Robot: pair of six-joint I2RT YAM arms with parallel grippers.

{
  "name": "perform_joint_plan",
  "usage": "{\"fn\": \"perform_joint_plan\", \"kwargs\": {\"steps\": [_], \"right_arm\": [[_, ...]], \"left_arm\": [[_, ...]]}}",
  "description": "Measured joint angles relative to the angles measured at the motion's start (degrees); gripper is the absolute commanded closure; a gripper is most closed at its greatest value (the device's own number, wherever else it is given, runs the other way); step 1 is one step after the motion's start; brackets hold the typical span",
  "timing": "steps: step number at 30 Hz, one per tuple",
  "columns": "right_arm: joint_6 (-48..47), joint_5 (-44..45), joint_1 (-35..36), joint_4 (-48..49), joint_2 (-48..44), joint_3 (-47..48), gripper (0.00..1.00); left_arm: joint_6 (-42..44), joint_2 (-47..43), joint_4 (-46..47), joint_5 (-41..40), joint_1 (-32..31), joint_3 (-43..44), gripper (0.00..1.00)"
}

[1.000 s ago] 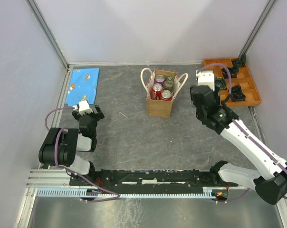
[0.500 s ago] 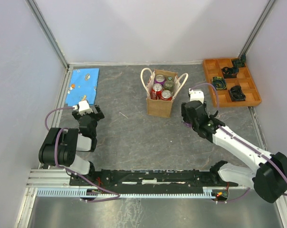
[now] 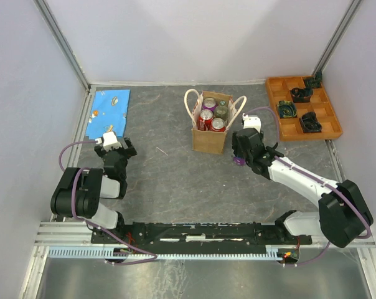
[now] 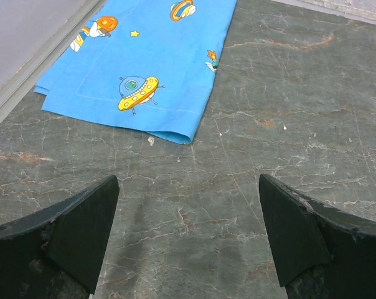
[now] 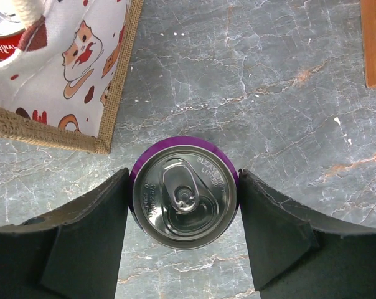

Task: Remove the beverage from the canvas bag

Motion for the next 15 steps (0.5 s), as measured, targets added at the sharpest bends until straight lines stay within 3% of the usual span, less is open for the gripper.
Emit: {"fn": "perform_joint_plan", "kwargs": {"steps": [1,5,8,15], "right_arm": [[0.2,0.0,0.0,0.0,0.2,0.1,0.92],[1.3,0.0,0.0,-1.0,0.3,0.7,0.32],[2.1,0.0,0.0,-2.6,0.4,1.3,0.02],[3.0,2.6,0.0,-6.1,-0.9,3.5,0.01]], "left_arm": [[0.0,0.0,0.0,0.0,0.0,0.0,0.01],[0.0,0.0,0.0,0.0,0.0,0.0,0.01],[0.0,0.0,0.0,0.0,0.0,0.0,0.01],[0.0,0.0,0.0,-0.1,0.0,0.0,0.01]]}}
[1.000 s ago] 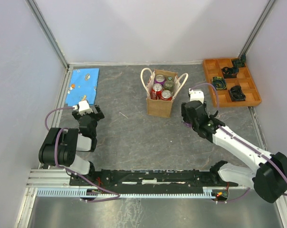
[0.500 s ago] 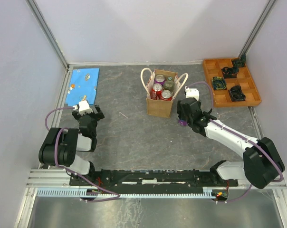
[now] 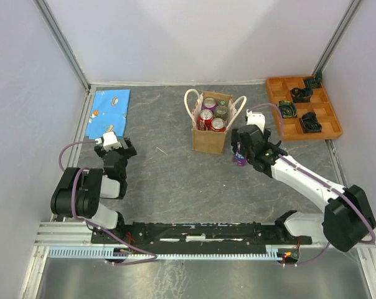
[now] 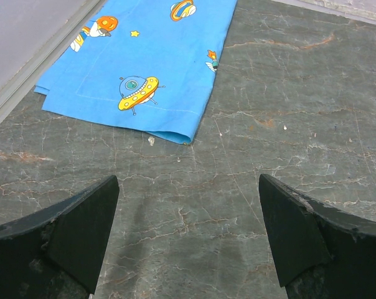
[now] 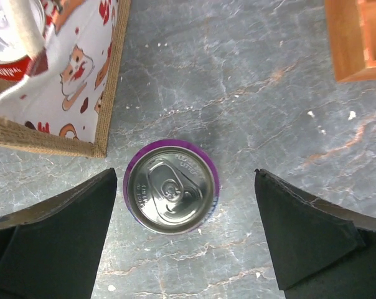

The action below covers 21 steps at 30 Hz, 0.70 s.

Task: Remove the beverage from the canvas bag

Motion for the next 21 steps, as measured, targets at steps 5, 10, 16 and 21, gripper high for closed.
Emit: {"fn": "perform_joint_plan", "kwargs": {"steps": [5,10,16,21], "right_arm": [[-1.0,1.8,0.0,-3.9,-5.1,3.7,0.08],[-5.0,1.5,0.2,-6.1,-9.4,12.5,0.39],[-8.8,-1.2,1.1,-7.1,-5.7,27.3,0.5],[-11.0,-4.9,1.2,-10.1,6.6,39.7,0.7]], "left_arm": [[0.0,0.0,0.0,0.0,0.0,0.0,0.01],[0.0,0.0,0.0,0.0,0.0,0.0,0.01],[0.0,0.0,0.0,0.0,0.0,0.0,0.01],[0.0,0.0,0.0,0.0,0.0,0.0,0.01]]}}
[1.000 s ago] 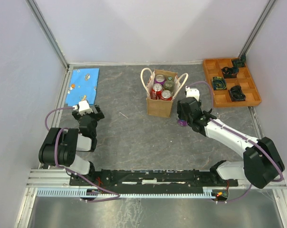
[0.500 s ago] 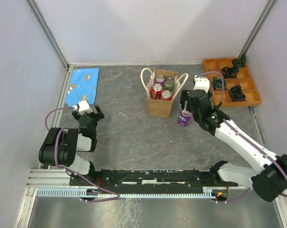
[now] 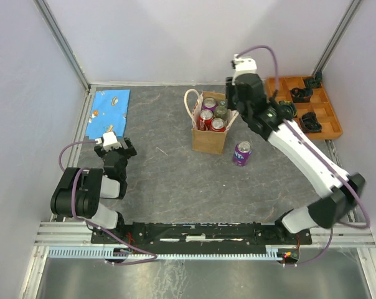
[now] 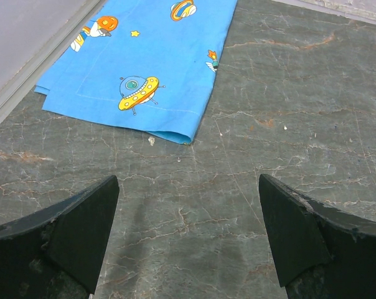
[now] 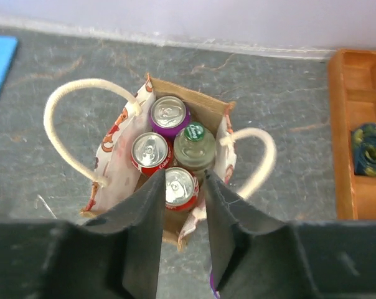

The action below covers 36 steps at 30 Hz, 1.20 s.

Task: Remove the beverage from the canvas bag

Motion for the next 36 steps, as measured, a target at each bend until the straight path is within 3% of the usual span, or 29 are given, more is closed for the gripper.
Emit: {"fn": "perform_joint_plan", "kwargs": {"steps": [2,3,8,13,17,36], "right_arm": [[-0.7,-2.0,0.0,-1.5,5.8,3.7,0.88],[-0.7,-3.1,0.0,-2.9,9.4,5.6,0.89],[-1.0,-6.1,0.0,-9.7,20.2,10.2,0.77],[-0.3,-7.0,0.0,-14.6,24.0,11.5,0.23],[0.2,-7.1,0.0,-16.3,24.4,11.5,0.07],[-0.2,-7.6,-0.3,-15.1,32.8,11.2,0.08]], "left_arm": [[0.0,0.0,0.0,0.0,0.0,0.0,0.01],[0.0,0.0,0.0,0.0,0.0,0.0,0.01],[0.0,0.0,0.0,0.0,0.0,0.0,0.01],[0.0,0.0,0.0,0.0,0.0,0.0,0.01],[0.0,0.0,0.0,0.0,0.0,0.0,0.01],[0.0,0.0,0.0,0.0,0.0,0.0,0.01]]}}
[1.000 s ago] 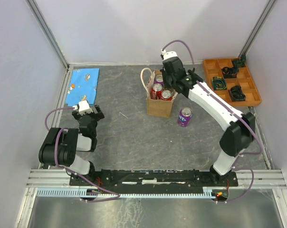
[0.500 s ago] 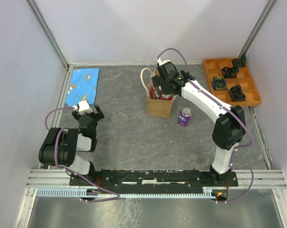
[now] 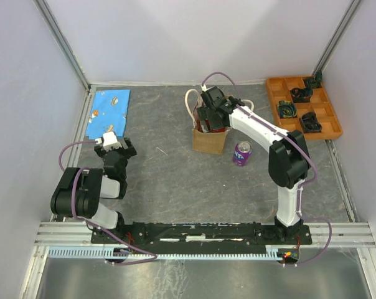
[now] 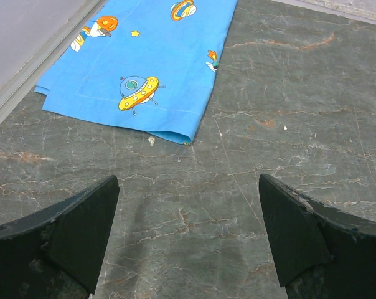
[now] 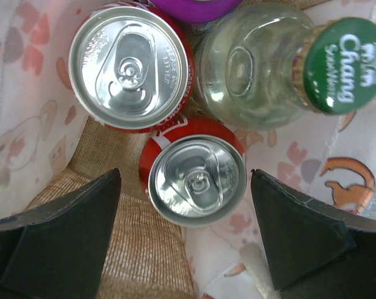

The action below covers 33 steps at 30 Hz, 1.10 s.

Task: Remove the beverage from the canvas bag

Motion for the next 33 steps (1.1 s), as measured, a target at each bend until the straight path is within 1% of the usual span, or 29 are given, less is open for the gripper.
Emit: {"fn": "perform_joint_plan", "kwargs": {"steps": [7,8,10,11,12,13,15,16,28,33], "right_arm": [[-0.1,-0.1,-1.0,1.9,4.1,0.0,0.15],[-0.1,-0.2,-1.2,2.0,4.6,0.1,0.17],[-0.1,-0.5,-1.3,2.4,5.6,0.1,0.27],[-0.1,-0.6,-1.4,2.5,5.9,0.1,0.36],[-0.2,-0.6,-1.4,2.4,6.0,0.3,0.46],[-0.3,-0.6,-1.6,2.2,6.1,0.5,0.59],[0.0,-0.7,-1.6,1.9,6.2,0.8,0.91],[0.1,-0.7,-1.6,1.8,6.3,1.0,1.0],[-0.4,-0.9,-1.6,1.2,5.8,1.2,1.0],[-1.8,-1.1,-1.6,0.9,1.9,1.3,1.0]], "left_arm": [[0.0,0.0,0.0,0.0,0.0,0.0,0.01],[0.0,0.0,0.0,0.0,0.0,0.0,0.01],[0.0,0.0,0.0,0.0,0.0,0.0,0.01],[0.0,0.0,0.0,0.0,0.0,0.0,0.01],[0.0,0.0,0.0,0.0,0.0,0.0,0.01],[0.0,0.0,0.0,0.0,0.0,0.0,0.01],[0.0,0.0,0.0,0.0,0.0,0.0,0.01],[0.0,0.0,0.0,0.0,0.0,0.0,0.01],[0.0,0.0,0.0,0.0,0.0,0.0,0.01],[0.0,0.0,0.0,0.0,0.0,0.0,0.01]]}}
